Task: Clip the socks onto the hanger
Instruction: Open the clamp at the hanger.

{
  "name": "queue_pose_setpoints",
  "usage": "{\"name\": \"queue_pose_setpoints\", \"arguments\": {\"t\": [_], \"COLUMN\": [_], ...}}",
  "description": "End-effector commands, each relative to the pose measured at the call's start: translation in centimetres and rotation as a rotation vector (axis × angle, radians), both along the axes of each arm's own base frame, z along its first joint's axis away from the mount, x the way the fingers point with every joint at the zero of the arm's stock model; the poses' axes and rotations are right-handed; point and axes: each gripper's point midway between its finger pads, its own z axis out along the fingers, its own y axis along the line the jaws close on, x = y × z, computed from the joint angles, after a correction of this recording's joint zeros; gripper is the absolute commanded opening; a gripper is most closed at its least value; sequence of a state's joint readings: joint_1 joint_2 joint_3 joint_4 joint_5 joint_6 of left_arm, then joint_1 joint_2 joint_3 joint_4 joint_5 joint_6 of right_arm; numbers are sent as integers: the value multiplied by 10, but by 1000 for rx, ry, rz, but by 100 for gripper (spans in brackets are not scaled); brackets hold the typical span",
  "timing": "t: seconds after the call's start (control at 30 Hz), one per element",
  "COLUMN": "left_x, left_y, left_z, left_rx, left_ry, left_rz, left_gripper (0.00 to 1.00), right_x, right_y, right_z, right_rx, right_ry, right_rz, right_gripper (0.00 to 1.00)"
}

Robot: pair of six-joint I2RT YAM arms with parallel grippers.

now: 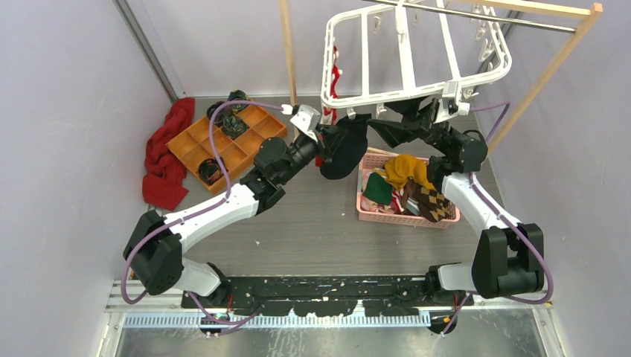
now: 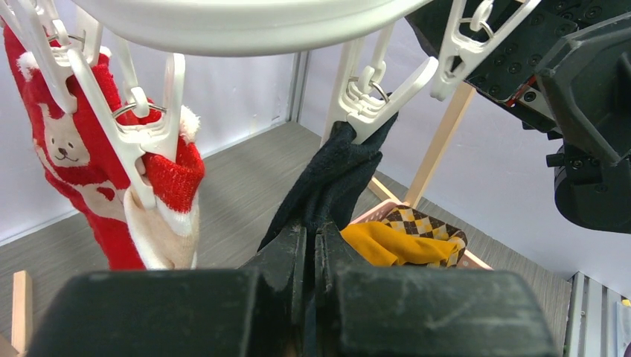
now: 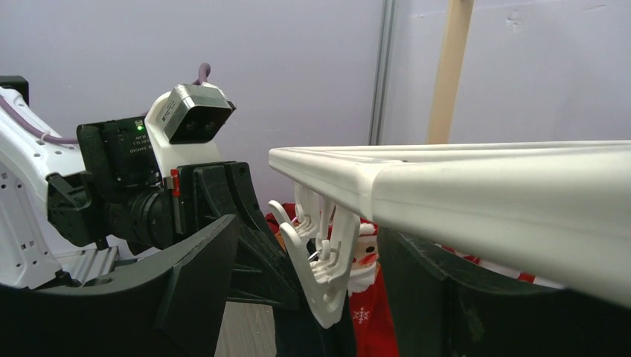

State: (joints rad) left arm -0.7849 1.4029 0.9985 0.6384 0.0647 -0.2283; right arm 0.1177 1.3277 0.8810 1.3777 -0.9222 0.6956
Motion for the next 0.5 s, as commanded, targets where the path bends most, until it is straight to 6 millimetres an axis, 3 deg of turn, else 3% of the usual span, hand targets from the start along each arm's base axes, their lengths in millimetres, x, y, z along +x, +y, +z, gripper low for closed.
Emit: {"name": "queue_pose_setpoints", "arguments": {"t": [0.0, 0.47], "left_x": [1, 2], "left_y": [2, 2], "left_z": [34, 34], "left_rx": [-59, -60], "left_ry": [-67, -64], "left_rz": [1, 4], "left_gripper": [0, 0], "right_x": [-23, -28], "right_y": [0, -1], "right_z": [29, 33], "right_rx": [24, 39], "right_ry": [-103, -90], "right_rz": [18, 28], "right_gripper": [73, 69]}}
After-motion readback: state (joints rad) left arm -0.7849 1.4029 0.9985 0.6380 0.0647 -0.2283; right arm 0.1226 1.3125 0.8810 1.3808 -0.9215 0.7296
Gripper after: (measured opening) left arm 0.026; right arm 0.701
